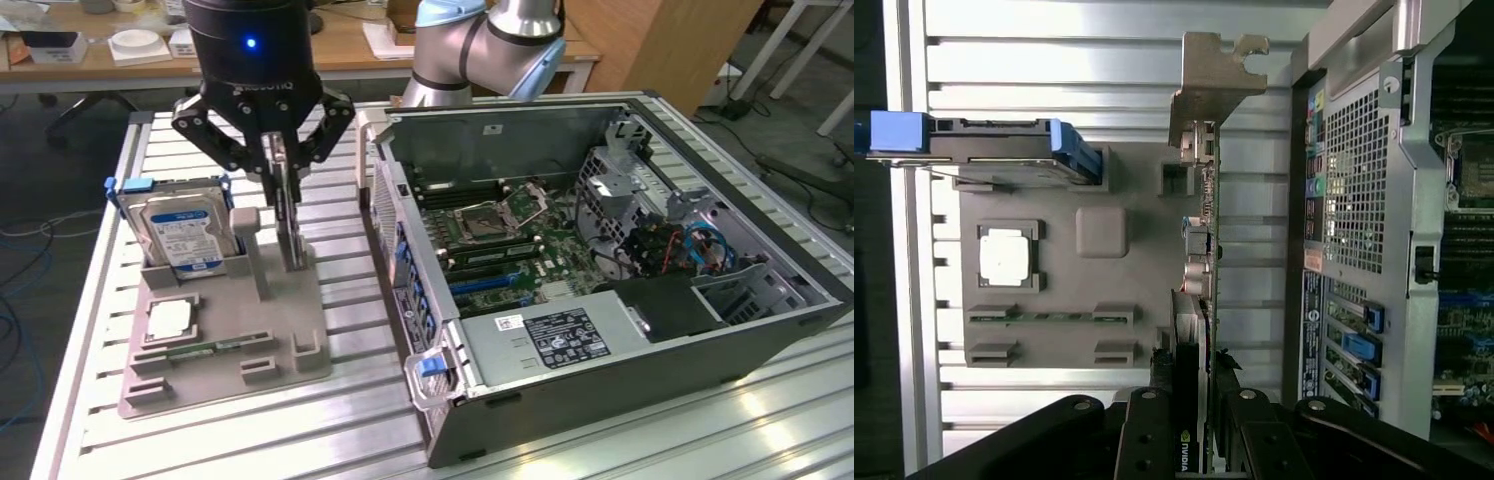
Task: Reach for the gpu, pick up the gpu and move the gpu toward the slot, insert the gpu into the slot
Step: 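Pick up the gpu and move the gpu toward the slot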
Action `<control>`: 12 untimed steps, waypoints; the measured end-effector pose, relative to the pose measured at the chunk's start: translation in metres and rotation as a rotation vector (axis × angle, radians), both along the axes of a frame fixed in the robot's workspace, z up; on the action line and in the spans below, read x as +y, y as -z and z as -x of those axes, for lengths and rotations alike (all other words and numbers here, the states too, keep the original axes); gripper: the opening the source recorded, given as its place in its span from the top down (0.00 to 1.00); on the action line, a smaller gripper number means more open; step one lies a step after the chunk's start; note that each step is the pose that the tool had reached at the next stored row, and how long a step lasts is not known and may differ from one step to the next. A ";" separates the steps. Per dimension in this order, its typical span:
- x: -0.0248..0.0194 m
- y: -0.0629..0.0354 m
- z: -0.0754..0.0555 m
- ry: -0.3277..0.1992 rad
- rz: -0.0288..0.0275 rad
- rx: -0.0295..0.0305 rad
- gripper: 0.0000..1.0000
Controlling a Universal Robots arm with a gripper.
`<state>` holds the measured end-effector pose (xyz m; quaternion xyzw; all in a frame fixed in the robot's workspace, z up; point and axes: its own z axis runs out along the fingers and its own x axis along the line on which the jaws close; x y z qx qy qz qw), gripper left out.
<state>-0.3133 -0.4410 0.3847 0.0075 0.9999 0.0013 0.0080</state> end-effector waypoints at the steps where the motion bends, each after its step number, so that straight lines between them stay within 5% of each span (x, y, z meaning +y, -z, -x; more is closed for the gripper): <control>1: 0.0000 -0.0010 0.000 0.000 0.0000 0.0000 0.74; 8: 0.0000 -0.0080 0.000 0.000 0.0046 0.0000 0.74; 12: 0.0000 -0.0113 0.000 0.000 0.0231 0.0001 0.74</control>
